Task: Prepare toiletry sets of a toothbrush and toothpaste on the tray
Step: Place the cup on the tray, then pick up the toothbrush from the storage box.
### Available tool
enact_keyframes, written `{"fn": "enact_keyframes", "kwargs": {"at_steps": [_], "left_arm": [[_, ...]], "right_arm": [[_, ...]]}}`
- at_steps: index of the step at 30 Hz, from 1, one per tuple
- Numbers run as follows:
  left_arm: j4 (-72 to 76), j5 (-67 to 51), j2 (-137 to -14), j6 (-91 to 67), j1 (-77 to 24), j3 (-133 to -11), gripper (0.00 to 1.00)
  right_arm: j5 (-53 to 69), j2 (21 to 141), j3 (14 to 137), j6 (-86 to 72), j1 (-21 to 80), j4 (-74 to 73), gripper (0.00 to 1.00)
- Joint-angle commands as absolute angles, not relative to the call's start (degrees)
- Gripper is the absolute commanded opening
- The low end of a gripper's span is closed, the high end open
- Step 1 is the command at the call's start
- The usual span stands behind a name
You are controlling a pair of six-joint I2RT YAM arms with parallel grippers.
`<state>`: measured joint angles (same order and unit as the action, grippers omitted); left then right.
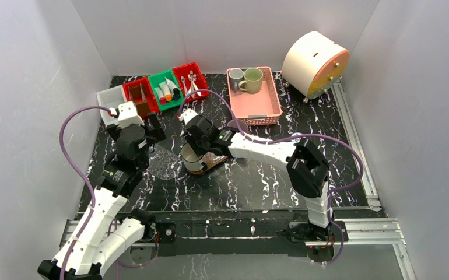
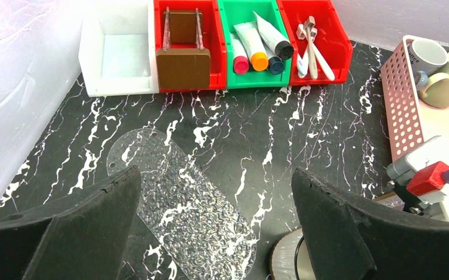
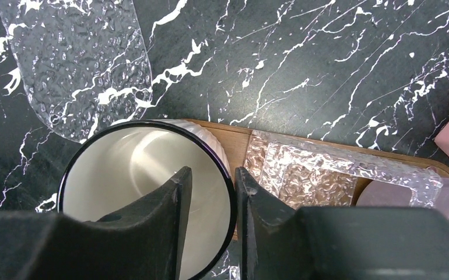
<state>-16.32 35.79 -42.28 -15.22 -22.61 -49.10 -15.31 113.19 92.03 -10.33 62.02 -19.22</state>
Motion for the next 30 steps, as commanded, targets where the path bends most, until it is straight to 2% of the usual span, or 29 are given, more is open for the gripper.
{"fn": "enact_keyframes", "kwargs": {"at_steps": [1,6,9,13,15,24,30], "left_arm": [[-15.56,36.0,-41.77,-15.29,-22.33,-48.25,0.98],[-15.55,34.52,-41.73,-15.29,-22.32,-47.99,0.98],[-16.71,30.19,-42.27,-16.97,-22.35,-47.48,0.98],[-22.27,19.71,-45.35,-21.14,-22.32,-48.14,0.98],[-24.12,15.72,-46.8,-22.54,-22.32,-48.04,0.98],[-26.41,6.39,-52.56,-25.87,-22.32,-46.32,0.9],[-25.38,4.3,-56.28,-26.8,-22.32,-45.66,0.76]], "right_arm": [[-14.89,107.96,93.87,-10.67,62.49,-16.04,0.42],[-14.96,105.07,93.2,-10.81,62.58,-15.64,0.48],[-20.11,101.89,90.08,-10.13,62.58,-13.75,0.55],[-25.7,97.76,83.73,-10.76,61.74,-11.21,0.7],[-26.79,96.25,81.63,-11.99,60.84,-10.54,0.74],[-26.0,88.24,71.43,-17.3,54.51,-4.34,0.82],[-26.66,86.68,68.91,-18.06,53.82,-3.84,0.83]]}}
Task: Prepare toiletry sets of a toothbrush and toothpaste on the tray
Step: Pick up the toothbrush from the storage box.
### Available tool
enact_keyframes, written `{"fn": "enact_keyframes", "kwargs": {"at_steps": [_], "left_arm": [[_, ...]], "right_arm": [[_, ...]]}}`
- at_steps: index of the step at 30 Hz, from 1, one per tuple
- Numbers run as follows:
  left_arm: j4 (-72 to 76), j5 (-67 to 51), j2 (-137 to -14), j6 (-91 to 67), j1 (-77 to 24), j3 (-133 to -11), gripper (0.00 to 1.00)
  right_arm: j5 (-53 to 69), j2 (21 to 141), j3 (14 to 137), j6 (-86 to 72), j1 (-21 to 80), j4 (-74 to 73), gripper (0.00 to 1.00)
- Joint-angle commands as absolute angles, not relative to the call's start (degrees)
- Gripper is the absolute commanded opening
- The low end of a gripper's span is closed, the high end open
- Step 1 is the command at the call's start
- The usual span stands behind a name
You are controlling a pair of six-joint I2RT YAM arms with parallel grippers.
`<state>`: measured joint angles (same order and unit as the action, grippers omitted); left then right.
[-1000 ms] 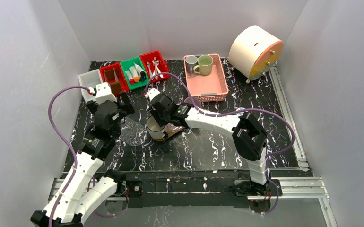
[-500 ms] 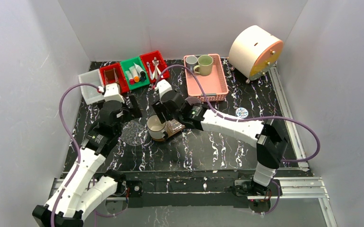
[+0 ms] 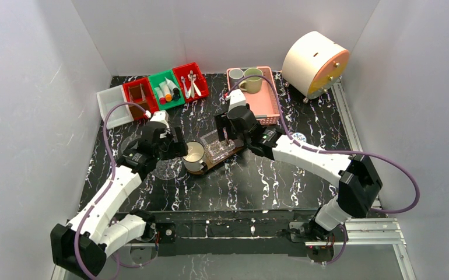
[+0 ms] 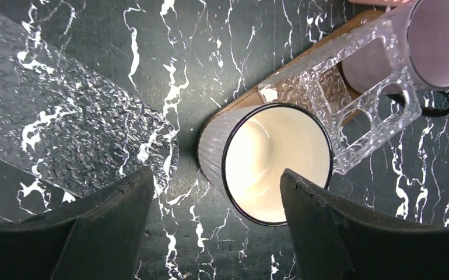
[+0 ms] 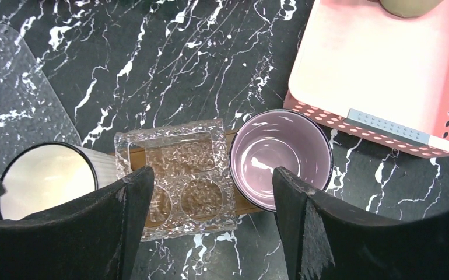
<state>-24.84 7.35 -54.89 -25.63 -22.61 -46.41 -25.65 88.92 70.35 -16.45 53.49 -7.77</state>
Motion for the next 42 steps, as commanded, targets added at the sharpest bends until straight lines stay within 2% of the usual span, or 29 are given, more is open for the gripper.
{"fn": "enact_keyframes", "kwargs": {"at_steps": [1,8,15,22,34,36,40,42], "left_arm": [[-24.99,4.12,-56.78,-26.95,-22.32,-45.43,0.74],[-21.64,1.14,-59.06,-29.94,-22.32,-43.46,0.54],[-20.49,0.08,-60.02,-31.27,-22.45,-42.97,0.29],[-18.85,0.0,-59.82,-33.89,-22.43,-42.1,0.2],[-17.43,-0.8,-57.37,-37.26,-22.48,-40.4,0.2],[-17.48,0.94,-56.62,-37.6,-22.44,-40.06,0.26],[-17.54,2.23,-55.24,-38.13,-22.47,-39.63,0.29],[-17.89,3.2,-54.68,-38.1,-22.47,-39.83,0.37]], "right_arm": [[-26.76,86.59,68.64,-18.1,53.77,-3.8,0.83],[-27.5,86.05,67.96,-18.02,53.43,-3.7,0.83],[-27.8,85.91,67.7,-18.1,53.09,-3.69,0.83],[-27.86,85.53,67.26,-18.4,52.84,-3.56,0.83],[-27.94,85.35,66.88,-18.63,52.67,-3.43,0.83],[-27.94,85.3,66.82,-18.7,52.72,-3.43,0.83],[-28.13,85.09,66.77,-18.64,52.62,-3.43,0.83],[-28.32,84.95,66.71,-18.63,52.57,-3.56,0.84]]}}
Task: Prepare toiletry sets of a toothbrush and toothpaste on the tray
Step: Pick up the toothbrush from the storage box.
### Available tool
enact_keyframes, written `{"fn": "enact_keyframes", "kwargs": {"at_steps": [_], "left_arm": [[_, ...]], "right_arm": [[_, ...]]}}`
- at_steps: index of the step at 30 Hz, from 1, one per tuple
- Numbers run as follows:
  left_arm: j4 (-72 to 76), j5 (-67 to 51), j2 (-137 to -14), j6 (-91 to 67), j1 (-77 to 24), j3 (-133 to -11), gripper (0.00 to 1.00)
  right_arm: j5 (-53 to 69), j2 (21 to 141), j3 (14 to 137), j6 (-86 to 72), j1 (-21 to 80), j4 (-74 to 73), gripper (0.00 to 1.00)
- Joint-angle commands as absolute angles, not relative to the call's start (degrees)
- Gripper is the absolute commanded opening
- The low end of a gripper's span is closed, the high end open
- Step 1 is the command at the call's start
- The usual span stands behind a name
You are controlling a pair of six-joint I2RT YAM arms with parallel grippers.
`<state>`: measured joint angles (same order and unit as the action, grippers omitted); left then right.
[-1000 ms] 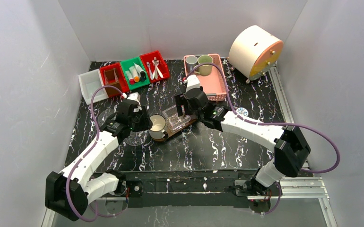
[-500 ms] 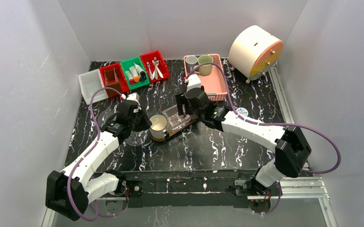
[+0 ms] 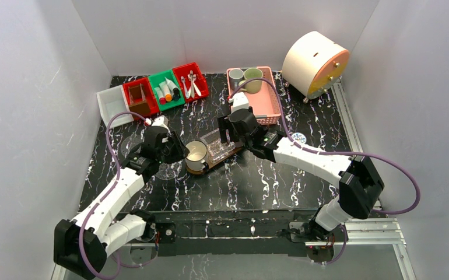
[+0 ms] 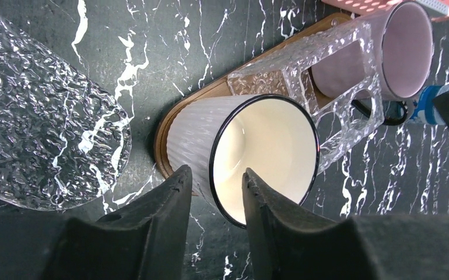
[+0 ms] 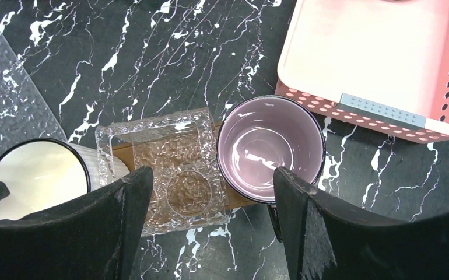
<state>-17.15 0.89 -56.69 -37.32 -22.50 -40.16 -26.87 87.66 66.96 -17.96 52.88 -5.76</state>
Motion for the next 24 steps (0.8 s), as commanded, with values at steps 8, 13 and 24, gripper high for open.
{"fn": "enact_keyframes", "kwargs": {"at_steps": [8,13,24], "left_arm": [[-21.92,9.67,-53.79,-34.38,-22.32,-44.91,0.66],[-23.0,14.55,-55.68,-31.28,-22.24,-49.32,0.75],[-19.11,18.02,-68.65,-26.55,-19.75,-61.59,0.86]], "right_arm": [[-30.28,84.09,66.46,-18.37,50.94,-5.08,0.9],[-31.06,82.26,65.15,-18.1,48.65,-6.02,0.94],[-33.51,77.01,61.18,-18.92,43.67,-5.67,0.99]]}}
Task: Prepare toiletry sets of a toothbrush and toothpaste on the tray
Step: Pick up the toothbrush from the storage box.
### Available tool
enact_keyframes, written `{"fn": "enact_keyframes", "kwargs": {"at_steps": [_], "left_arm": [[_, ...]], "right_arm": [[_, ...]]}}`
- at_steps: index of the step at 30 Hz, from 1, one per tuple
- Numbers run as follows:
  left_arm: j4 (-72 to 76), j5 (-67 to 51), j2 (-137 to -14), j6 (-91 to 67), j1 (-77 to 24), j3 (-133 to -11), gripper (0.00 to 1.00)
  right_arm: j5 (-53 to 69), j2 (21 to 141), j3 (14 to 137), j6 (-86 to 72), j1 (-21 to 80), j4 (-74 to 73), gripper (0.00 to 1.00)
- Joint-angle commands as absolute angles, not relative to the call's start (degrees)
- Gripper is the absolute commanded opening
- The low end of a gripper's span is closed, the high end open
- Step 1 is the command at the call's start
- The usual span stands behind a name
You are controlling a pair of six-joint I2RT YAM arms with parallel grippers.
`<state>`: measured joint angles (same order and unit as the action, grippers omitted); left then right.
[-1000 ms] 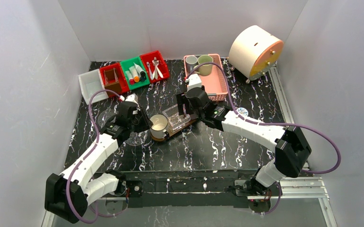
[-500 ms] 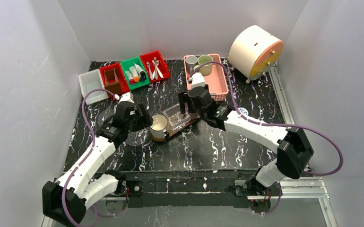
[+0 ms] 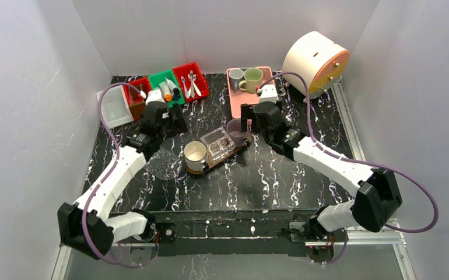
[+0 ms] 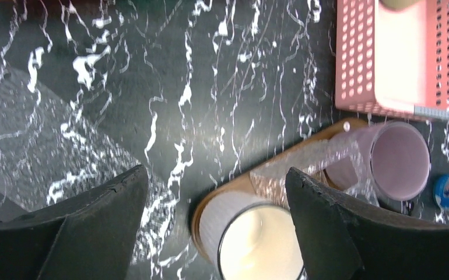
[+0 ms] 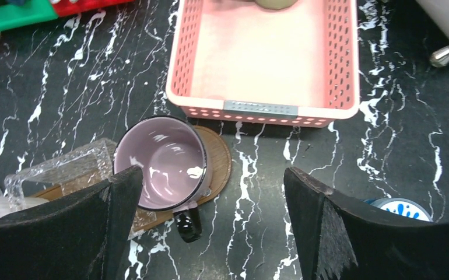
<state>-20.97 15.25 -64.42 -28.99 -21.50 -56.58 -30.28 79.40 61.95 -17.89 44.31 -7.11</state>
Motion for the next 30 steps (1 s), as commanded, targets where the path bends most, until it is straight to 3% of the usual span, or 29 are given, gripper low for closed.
{"fn": "enact_keyframes", "kwargs": {"at_steps": [1,13,30], "left_arm": [[-18.51,17.69,-70.24,-26.54,-18.95,-62.82,0.86],[-15.31,13.17,-95.06,-29.62,-9.92,-82.81,0.84],[-22.89,16.84,-125.0,-22.57,-9.55,-112.73,0.63]], "right_arm": [[-34.27,76.83,61.17,-19.31,43.64,-6.05,0.99],[-36.16,71.91,54.88,-18.96,43.6,-0.56,0.99],[-37.43,70.84,52.58,-18.42,43.56,1.61,0.99]]}}
